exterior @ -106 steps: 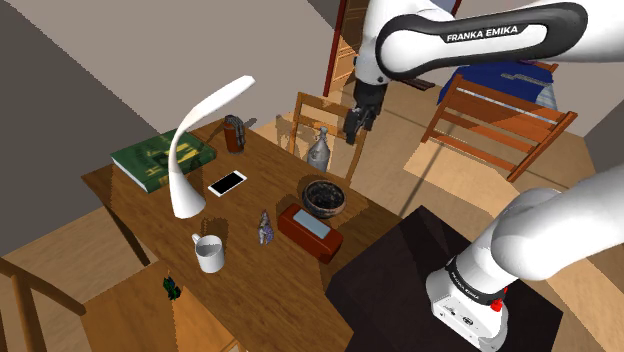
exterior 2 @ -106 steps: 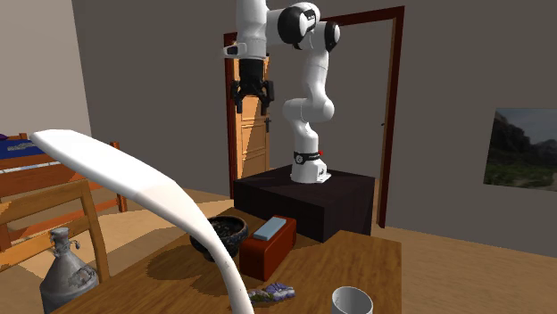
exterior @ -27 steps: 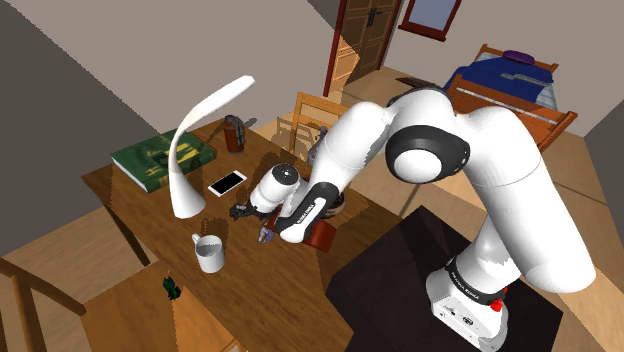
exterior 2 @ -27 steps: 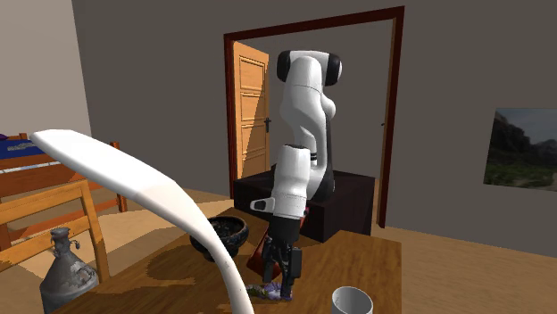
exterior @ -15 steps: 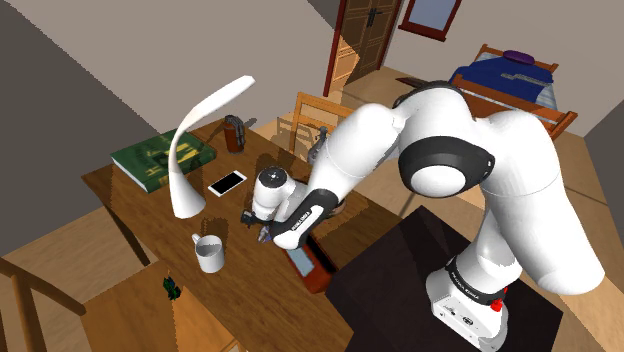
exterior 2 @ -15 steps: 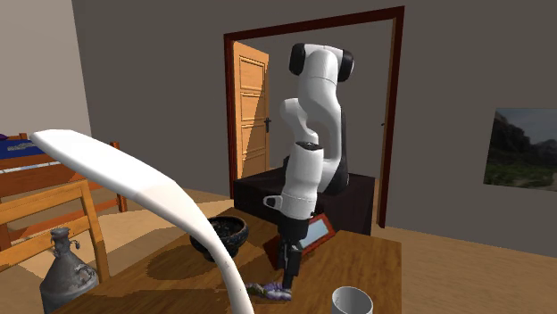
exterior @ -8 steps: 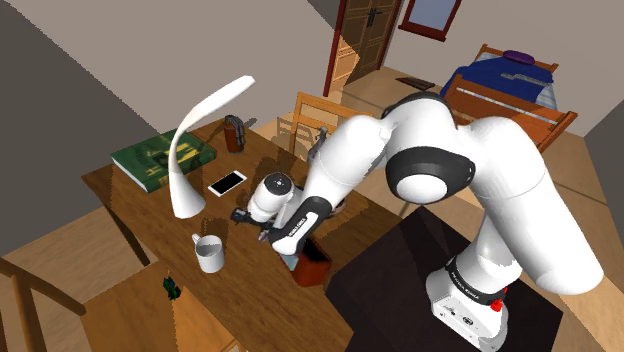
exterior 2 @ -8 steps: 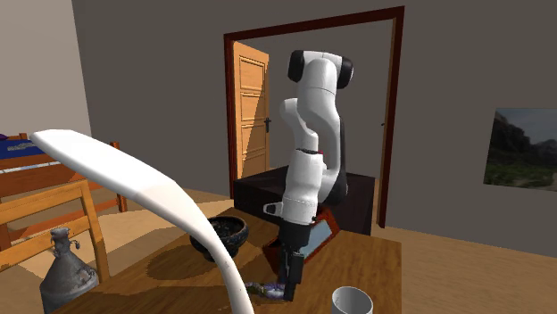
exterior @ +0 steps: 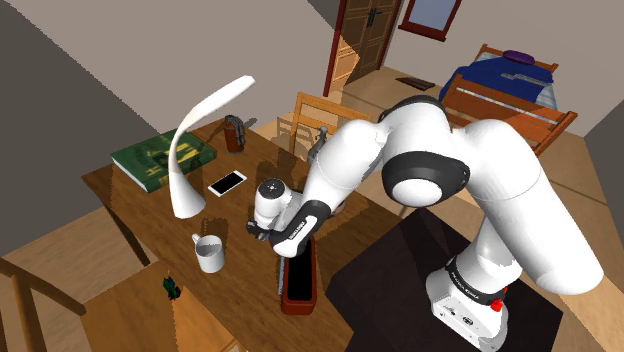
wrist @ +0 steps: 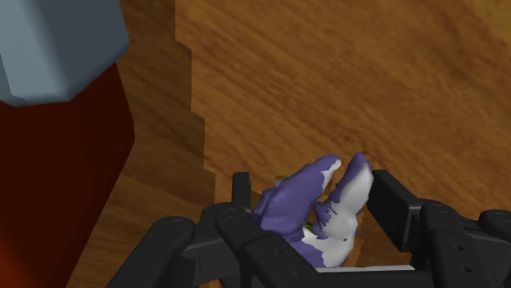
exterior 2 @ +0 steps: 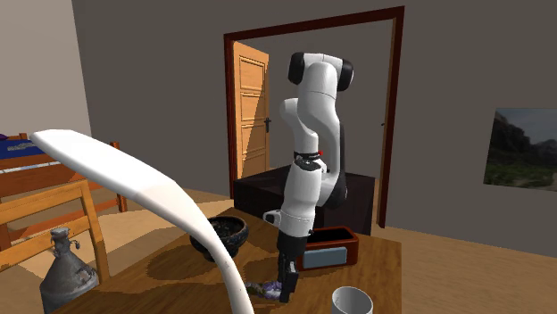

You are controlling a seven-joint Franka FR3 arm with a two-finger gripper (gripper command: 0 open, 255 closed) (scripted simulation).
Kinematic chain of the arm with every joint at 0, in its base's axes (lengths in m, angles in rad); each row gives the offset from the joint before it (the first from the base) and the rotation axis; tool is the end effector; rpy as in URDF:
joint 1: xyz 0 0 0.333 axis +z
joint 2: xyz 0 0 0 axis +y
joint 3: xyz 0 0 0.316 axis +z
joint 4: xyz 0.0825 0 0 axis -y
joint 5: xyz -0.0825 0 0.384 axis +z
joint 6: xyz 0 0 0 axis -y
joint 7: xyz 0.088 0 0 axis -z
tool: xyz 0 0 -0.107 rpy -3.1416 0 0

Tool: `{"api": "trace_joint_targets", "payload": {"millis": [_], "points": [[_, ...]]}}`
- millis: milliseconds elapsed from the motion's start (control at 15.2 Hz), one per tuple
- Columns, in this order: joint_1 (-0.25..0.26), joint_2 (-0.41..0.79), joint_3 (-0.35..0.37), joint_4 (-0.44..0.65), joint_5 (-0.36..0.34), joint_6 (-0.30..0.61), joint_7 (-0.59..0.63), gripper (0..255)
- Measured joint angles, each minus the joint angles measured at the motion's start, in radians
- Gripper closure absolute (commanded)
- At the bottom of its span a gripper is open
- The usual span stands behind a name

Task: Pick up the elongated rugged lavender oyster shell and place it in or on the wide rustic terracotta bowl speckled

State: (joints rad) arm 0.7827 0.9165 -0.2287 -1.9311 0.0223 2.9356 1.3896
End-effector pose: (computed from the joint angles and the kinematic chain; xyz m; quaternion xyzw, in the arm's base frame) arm 0.5083 0.3091 0.0302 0.9239 -0.3691 0.1012 0.0026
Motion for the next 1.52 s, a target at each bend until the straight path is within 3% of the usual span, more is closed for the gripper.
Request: {"api": "trace_joint_targets", "payload": {"millis": [660, 1518], "points": [[0.0, -0.006, -0.001, -0.004, 0.0, -0.004, -0.001, 255], [0.03, -0.174, -0.033, -0.095, -0.016, -0.083, -0.008, 255]]}}
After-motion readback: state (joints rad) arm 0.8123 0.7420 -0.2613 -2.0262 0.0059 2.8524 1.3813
